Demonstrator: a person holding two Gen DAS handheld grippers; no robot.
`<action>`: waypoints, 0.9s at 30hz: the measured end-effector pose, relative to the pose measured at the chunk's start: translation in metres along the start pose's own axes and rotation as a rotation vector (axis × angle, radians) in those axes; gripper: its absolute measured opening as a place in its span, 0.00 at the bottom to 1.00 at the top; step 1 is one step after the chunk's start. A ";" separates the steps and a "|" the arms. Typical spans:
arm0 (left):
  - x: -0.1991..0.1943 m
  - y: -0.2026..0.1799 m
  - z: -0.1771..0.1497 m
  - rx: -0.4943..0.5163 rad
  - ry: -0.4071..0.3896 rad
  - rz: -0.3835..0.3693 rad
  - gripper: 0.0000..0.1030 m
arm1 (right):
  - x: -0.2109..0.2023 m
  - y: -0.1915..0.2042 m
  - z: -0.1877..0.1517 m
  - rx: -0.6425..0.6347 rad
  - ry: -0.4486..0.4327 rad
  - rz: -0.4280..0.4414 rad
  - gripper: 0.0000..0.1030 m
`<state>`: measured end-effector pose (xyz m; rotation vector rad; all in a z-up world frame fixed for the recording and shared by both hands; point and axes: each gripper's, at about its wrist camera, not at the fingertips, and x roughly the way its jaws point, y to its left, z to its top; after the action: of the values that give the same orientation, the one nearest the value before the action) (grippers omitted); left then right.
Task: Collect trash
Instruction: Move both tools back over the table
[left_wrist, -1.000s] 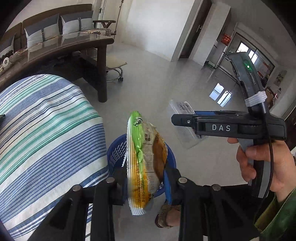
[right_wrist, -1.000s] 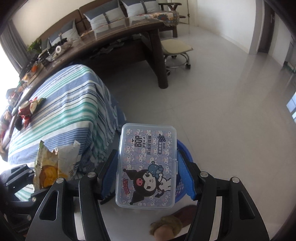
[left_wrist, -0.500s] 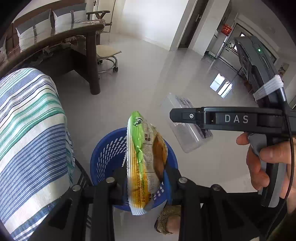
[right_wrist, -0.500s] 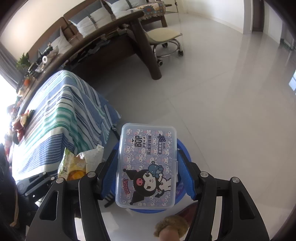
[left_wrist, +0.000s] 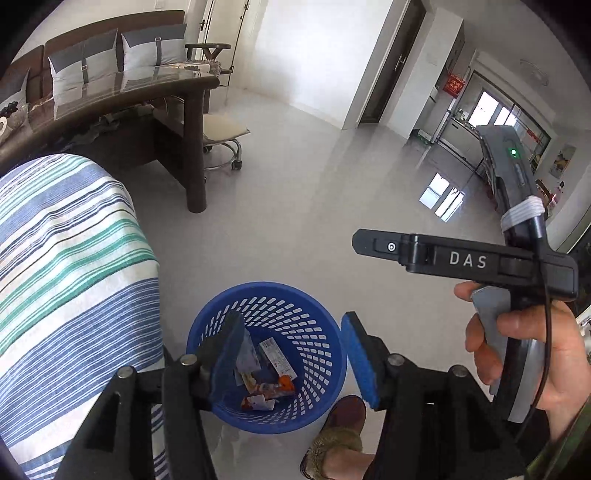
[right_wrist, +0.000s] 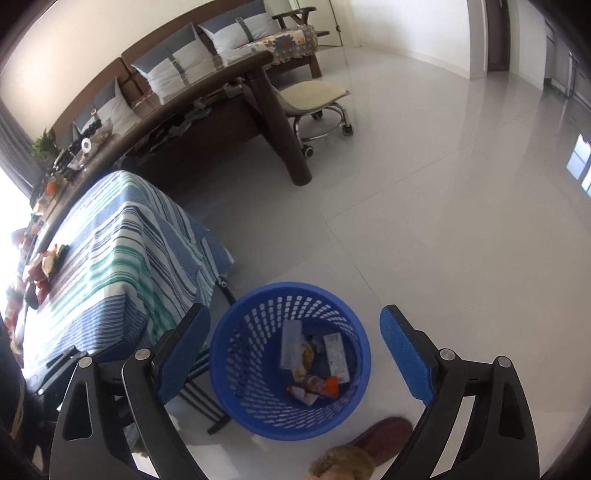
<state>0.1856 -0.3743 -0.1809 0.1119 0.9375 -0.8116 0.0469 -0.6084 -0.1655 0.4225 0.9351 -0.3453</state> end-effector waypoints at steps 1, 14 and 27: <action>-0.012 0.001 -0.003 0.003 -0.011 0.010 0.58 | -0.003 0.004 0.001 -0.015 -0.017 -0.020 0.98; -0.131 0.132 -0.098 -0.119 -0.002 0.361 0.58 | -0.026 0.153 -0.035 -0.384 -0.216 -0.039 0.99; -0.210 0.281 -0.154 -0.353 -0.053 0.594 0.68 | 0.037 0.357 -0.108 -0.623 -0.049 0.104 0.99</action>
<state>0.2001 0.0086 -0.1867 0.0553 0.9174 -0.0964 0.1564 -0.2502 -0.1816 -0.1092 0.9165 0.0399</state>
